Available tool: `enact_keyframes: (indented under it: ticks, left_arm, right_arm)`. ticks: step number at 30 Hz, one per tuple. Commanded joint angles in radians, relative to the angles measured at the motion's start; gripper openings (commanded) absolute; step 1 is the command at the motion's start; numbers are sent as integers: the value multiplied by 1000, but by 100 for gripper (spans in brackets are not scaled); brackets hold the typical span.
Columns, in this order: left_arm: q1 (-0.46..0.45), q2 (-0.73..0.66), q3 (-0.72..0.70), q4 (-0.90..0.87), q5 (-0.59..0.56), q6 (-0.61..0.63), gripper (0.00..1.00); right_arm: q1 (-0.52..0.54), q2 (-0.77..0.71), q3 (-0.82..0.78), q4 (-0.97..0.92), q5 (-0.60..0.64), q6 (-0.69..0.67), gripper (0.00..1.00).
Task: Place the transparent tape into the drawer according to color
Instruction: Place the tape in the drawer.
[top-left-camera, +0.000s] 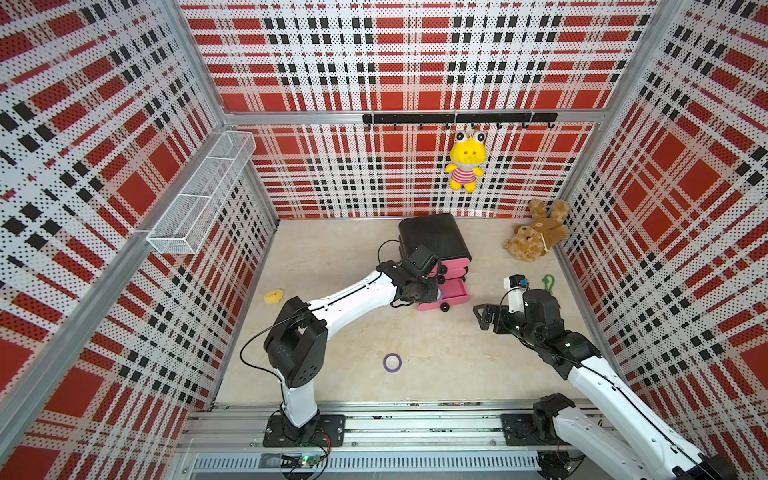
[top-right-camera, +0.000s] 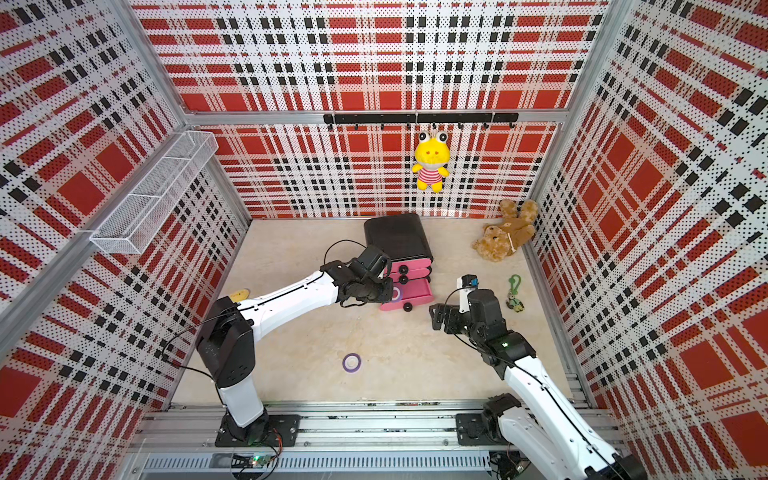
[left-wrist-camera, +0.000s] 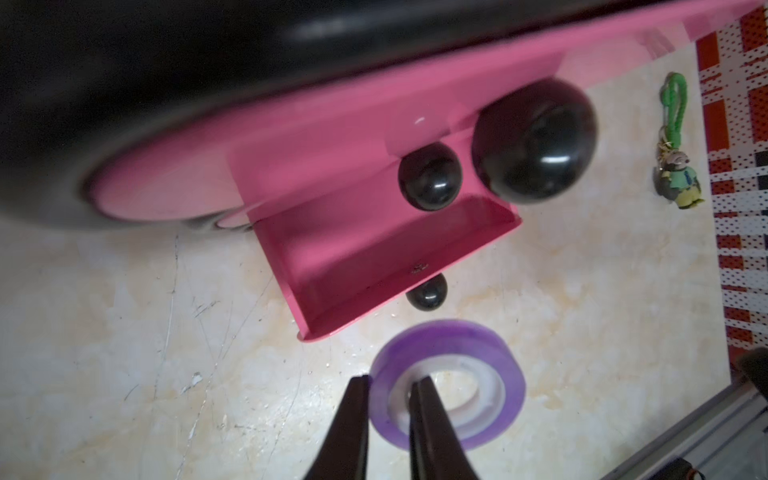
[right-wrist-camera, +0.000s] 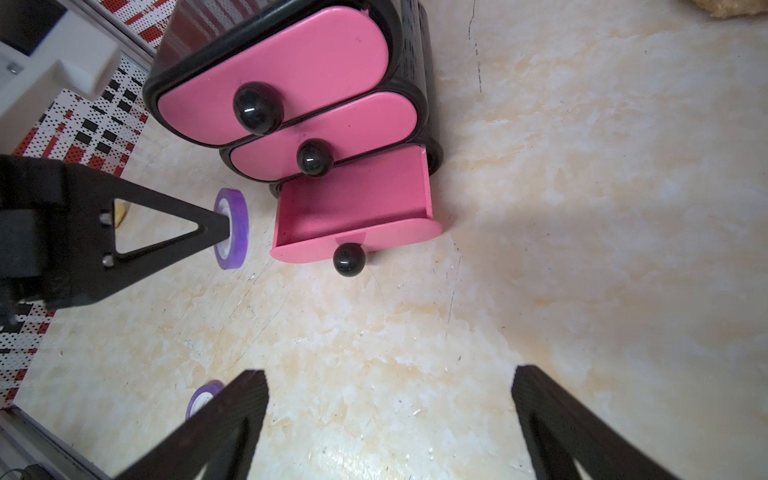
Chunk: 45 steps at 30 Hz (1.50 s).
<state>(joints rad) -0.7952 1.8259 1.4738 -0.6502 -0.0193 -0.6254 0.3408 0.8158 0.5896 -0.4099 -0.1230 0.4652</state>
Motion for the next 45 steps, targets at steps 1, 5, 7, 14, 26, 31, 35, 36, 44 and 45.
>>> enact_keyframes:
  ticks: [1, 5, 7, 14, 26, 31, 35, 36, 44, 45]
  left_arm:
    - [-28, 28, 27, 15, -109, -11, 0]
    - [-43, 55, 47, 20, -167, -10, 0]
    - [-48, 69, 58, 24, -186, -7, 0]
    - [-60, 111, 69, 40, -257, 1, 0]
    - [-88, 138, 91, 52, -351, 16, 0]
    - [-91, 151, 73, 54, -369, 13, 17]
    - [-96, 156, 68, 56, -387, 9, 36]
    - [-96, 157, 68, 55, -390, 9, 40]
    - [-104, 143, 76, 55, -396, 10, 55]
    - [-108, 136, 79, 55, -394, 12, 55]
  right_arm:
    - [-13, -20, -14, -7, 5, 3, 100]
    - [-17, -23, -14, -7, 5, 1, 100]
    - [-18, -25, -14, -9, 5, 0, 100]
    - [-22, -30, -18, -10, 0, 1, 100]
    - [-23, -35, -17, -14, 2, 3, 100]
    - [-25, -36, -20, -13, 0, 3, 100]
    - [-25, -42, -17, -18, -5, 3, 100]
    - [-25, -43, -17, -18, -6, 3, 100]
    - [-25, -41, -18, -16, -12, 3, 100]
    - [-25, -40, -19, -16, -13, 3, 100]
